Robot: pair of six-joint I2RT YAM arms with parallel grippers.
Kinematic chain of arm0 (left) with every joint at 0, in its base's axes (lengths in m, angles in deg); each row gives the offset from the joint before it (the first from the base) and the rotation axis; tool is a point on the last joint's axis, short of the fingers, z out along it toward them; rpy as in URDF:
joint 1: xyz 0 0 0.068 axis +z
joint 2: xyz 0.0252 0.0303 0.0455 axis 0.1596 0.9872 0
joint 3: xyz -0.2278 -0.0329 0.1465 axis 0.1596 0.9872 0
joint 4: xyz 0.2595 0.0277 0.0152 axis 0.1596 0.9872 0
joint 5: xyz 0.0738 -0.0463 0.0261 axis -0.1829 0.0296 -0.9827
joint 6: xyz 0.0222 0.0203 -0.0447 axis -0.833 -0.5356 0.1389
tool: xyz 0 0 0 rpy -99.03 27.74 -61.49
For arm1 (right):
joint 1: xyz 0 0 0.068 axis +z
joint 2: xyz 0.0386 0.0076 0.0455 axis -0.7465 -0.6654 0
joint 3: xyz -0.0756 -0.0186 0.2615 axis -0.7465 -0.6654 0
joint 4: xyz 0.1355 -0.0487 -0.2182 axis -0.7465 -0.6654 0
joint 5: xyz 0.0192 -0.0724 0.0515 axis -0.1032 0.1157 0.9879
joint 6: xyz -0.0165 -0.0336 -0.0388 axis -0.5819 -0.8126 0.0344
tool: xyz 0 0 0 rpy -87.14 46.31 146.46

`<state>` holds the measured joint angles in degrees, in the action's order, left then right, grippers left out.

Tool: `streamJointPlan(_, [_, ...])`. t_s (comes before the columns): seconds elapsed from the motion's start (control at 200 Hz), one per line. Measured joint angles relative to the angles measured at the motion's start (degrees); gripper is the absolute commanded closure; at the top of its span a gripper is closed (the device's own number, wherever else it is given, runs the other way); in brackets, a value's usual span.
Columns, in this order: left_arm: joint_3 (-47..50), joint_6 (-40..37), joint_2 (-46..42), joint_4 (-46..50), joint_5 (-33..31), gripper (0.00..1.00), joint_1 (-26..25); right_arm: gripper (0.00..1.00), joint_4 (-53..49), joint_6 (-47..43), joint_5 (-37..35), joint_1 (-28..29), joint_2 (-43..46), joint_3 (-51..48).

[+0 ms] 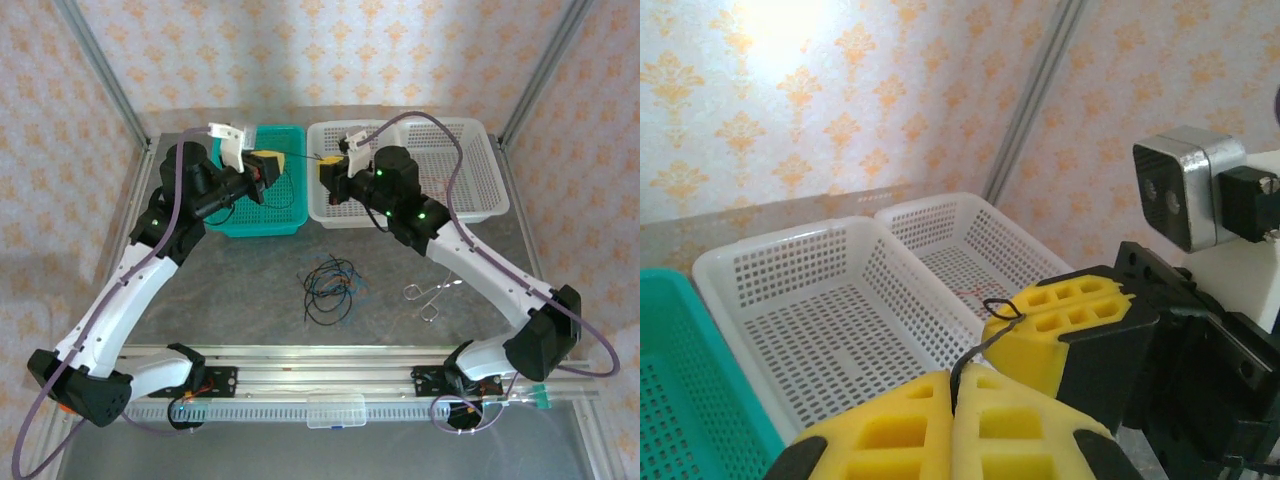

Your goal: Untangle the cables

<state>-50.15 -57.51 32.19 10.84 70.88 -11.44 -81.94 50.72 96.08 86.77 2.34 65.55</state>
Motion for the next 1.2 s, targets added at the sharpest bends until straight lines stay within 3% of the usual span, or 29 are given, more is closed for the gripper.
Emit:
streamJointPlan(0.155, [0.2, 0.4, -0.1, 0.1, -3.1, 1.00, 0.0, 1.00, -1.4, 0.3, -4.2, 0.4, -1.2, 0.9])
streamJointPlan(0.345, [0.1, 0.6, -0.8, -0.2, -4.9, 1.00, 1.3, 0.80, -4.5, -1.2, -2.4, -0.5, -2.2, 0.9])
streamJointPlan(0.506, [0.1, 0.6, 0.1, -0.2, -4.7, 1.00, 1.3, 0.94, -4.5, -2.2, -0.5, -0.5, -2.1, 0.7])
streamJointPlan(0.611, [0.1, 0.6, 0.5, -0.2, -5.6, 1.00, 1.3, 0.93, -4.6, -2.0, -2.3, -0.5, -2.1, 0.7])
streamJointPlan(0.821, [-2.9, 0.7, 3.1, -0.1, -10.6, 1.00, 1.3, 0.69, -5.1, -1.4, -5.7, -0.5, -1.9, -0.3])
streamJointPlan(1.006, [-8.3, 1.9, 11.0, 2.2, -22.4, 1.00, 1.3, 0.44, -4.7, 1.1, -8.0, -0.5, -0.8, -3.1])
streamJointPlan(1.196, [-10.3, 3.9, 21.4, 4.9, -31.3, 1.00, 2.0, 0.41, -4.5, 5.6, -10.2, -0.5, 0.5, -6.4])
